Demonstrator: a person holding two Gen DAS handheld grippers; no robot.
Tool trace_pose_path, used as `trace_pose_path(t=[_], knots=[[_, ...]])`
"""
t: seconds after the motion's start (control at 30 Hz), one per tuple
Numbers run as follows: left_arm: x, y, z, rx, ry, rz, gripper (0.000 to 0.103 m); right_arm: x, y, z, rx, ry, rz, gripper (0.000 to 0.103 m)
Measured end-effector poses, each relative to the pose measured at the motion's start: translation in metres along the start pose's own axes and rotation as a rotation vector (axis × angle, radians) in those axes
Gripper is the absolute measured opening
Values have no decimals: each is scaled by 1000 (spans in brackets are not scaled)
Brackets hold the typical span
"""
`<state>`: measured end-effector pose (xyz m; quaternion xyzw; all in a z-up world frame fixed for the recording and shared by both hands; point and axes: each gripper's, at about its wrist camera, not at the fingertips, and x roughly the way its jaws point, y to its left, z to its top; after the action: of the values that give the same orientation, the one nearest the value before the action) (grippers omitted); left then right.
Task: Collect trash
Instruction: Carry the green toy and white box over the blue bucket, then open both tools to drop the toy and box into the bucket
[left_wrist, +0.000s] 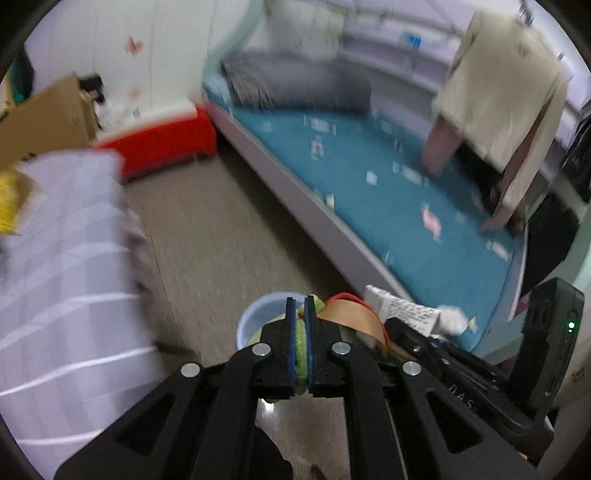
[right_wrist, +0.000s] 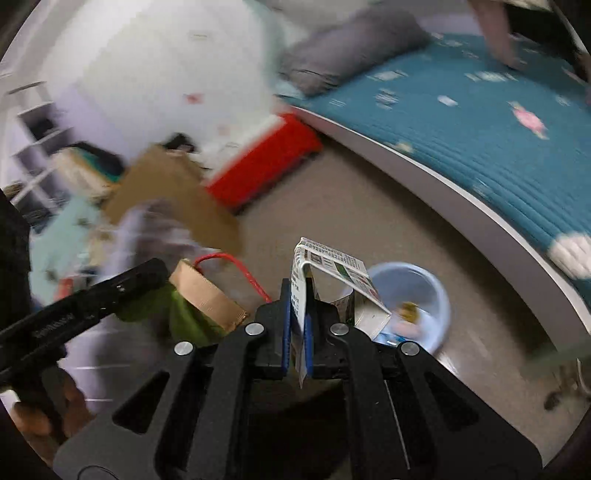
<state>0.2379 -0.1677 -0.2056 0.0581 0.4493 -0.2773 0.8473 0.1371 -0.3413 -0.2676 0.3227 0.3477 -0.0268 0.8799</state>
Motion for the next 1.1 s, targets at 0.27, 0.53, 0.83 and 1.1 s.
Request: trace_pose_path(t=[0.27,0.53,0.83,1.1], knots=[[139,-18,-10,45,243,-7,4,64,-74,-16,132,114,-92,6],[200,-3,-3,-10,344,82,71,98,-100,-13,180,145,-107,6],[197,14,-8,-12,345,179,71,126,-91,-21,182,190,-77,6],[162,18,4,-30,208,291,81,135,-80,-4,167,145,-56,56]])
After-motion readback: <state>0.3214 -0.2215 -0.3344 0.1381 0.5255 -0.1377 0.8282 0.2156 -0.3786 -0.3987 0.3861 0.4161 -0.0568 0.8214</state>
